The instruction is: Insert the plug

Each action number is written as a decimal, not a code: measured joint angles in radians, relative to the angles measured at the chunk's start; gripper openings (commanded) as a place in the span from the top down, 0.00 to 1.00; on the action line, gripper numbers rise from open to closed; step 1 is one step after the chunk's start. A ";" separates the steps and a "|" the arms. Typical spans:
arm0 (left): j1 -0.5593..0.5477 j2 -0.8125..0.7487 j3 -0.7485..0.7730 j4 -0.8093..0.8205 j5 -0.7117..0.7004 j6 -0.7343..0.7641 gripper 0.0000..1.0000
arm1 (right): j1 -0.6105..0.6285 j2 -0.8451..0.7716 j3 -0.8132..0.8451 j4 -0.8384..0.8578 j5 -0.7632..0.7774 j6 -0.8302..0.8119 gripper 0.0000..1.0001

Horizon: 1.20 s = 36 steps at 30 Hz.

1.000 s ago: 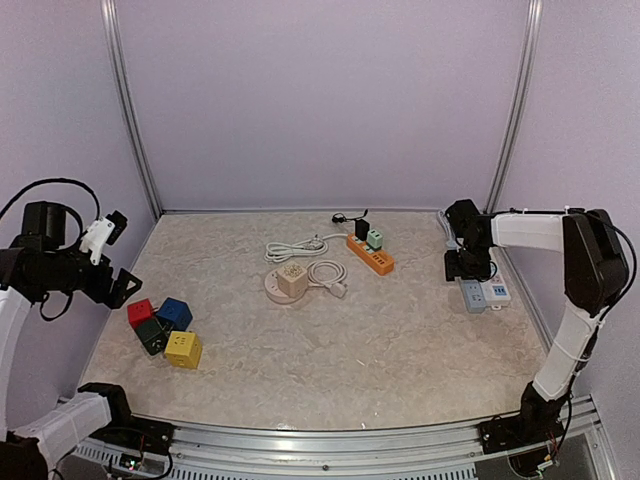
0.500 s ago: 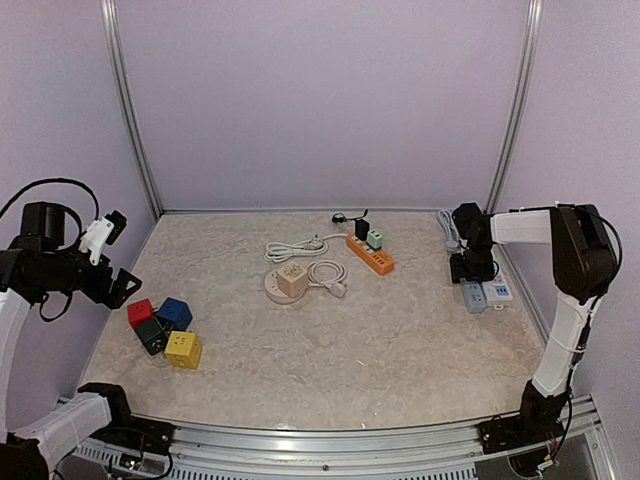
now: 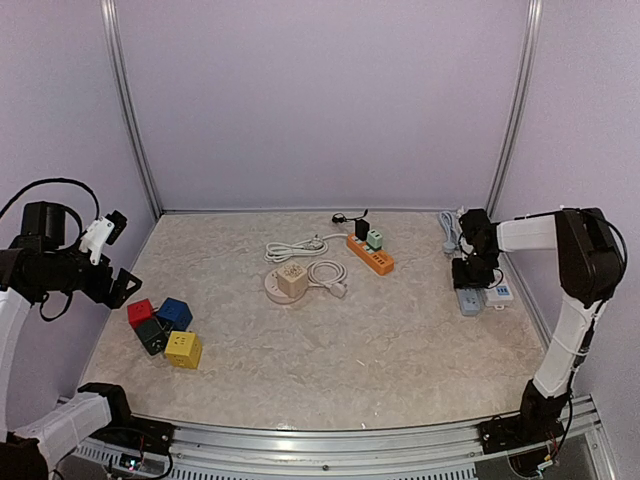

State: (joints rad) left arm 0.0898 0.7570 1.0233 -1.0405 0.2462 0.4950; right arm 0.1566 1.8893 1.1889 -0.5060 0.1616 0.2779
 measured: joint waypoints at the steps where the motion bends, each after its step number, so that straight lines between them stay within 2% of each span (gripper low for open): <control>1: 0.000 0.000 0.000 0.000 0.000 0.000 0.01 | 0.008 -0.018 -0.023 0.018 -0.017 0.008 0.91; 4: 0.000 0.000 0.000 0.000 0.000 0.000 0.01 | 0.064 -0.082 -0.096 0.032 -0.066 0.045 1.00; 9: -0.002 0.000 0.000 0.000 0.000 0.000 0.01 | 0.209 -0.271 -0.174 -0.027 -0.117 0.081 1.00; 15: -0.002 -0.005 0.000 0.001 0.002 0.000 0.01 | 0.333 -0.613 -0.151 0.013 -0.054 0.065 1.00; 19: -0.002 -0.008 0.000 0.002 0.005 -0.002 0.01 | 0.496 -0.679 -0.081 0.092 -0.051 -0.005 1.00; 23: 0.000 -0.012 0.000 0.003 0.008 -0.008 0.01 | 0.680 -0.601 0.010 0.140 -0.065 -0.108 1.00; 29: 0.007 -0.012 0.000 0.004 0.012 -0.016 0.01 | 0.985 -0.304 0.163 0.127 -0.115 -0.341 1.00; 33: 0.010 -0.013 0.000 0.005 0.011 -0.016 0.01 | 1.091 -0.131 0.190 0.064 -0.170 -0.478 1.00; 36: 0.010 -0.013 0.000 0.005 0.011 -0.016 0.01 | 1.101 -0.048 0.180 0.013 -0.203 -0.544 1.00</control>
State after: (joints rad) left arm 0.0994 0.7441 1.0233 -1.0355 0.2577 0.4789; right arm 1.2572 1.8412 1.3685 -0.4934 -0.0418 -0.2661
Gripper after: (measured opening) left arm 0.988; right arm 0.440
